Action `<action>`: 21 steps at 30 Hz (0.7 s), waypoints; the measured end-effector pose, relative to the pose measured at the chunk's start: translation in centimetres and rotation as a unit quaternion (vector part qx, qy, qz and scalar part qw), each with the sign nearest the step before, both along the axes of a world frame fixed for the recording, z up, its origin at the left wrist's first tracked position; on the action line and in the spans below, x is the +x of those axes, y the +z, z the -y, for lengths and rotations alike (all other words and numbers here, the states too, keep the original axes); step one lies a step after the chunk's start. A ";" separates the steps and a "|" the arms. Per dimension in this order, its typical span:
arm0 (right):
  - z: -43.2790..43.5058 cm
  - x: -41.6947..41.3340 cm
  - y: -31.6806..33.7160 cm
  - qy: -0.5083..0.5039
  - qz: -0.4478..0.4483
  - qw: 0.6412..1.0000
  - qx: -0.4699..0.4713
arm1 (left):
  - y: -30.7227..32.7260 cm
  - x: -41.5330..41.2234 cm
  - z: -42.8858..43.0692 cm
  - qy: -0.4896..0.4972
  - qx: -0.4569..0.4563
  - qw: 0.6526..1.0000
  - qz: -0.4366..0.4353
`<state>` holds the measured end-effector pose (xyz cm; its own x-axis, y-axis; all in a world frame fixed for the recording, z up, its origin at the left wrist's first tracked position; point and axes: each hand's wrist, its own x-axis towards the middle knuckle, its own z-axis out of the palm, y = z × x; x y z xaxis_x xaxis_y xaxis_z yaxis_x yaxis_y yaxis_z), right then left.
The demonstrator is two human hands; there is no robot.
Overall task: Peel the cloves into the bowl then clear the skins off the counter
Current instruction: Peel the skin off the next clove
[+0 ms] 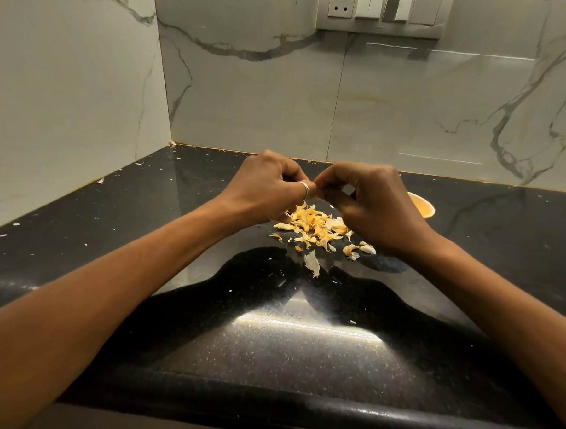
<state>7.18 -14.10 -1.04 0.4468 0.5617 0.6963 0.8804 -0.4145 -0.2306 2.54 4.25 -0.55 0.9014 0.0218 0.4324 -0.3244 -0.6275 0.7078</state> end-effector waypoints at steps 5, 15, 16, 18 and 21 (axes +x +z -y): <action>0.1 0.2 0.1 0.031 -0.077 0.996 0.030 | 0.1 0.1 -0.3 -0.023 -0.070 0.996 -0.057; 0.3 -0.3 0.8 0.090 -0.298 0.943 0.120 | 0.1 0.3 -0.4 -0.030 -0.096 0.991 -0.086; 0.4 -0.3 0.8 0.092 -0.311 0.937 0.127 | 0.1 0.3 -0.4 -0.029 -0.095 0.991 -0.087; 0.4 -0.2 0.9 0.091 -0.326 0.931 0.134 | 0.1 0.3 -0.4 -0.025 -0.089 0.992 -0.085; 0.5 -0.1 0.9 0.082 -0.322 0.934 0.129 | 0.1 0.3 -0.3 -0.014 -0.069 0.995 -0.074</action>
<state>7.10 -14.56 -0.15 0.7428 0.5095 0.4344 0.5714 -0.1442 -0.8079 2.83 4.52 -0.46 0.9561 0.0452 0.2894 -0.2266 -0.5123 0.8284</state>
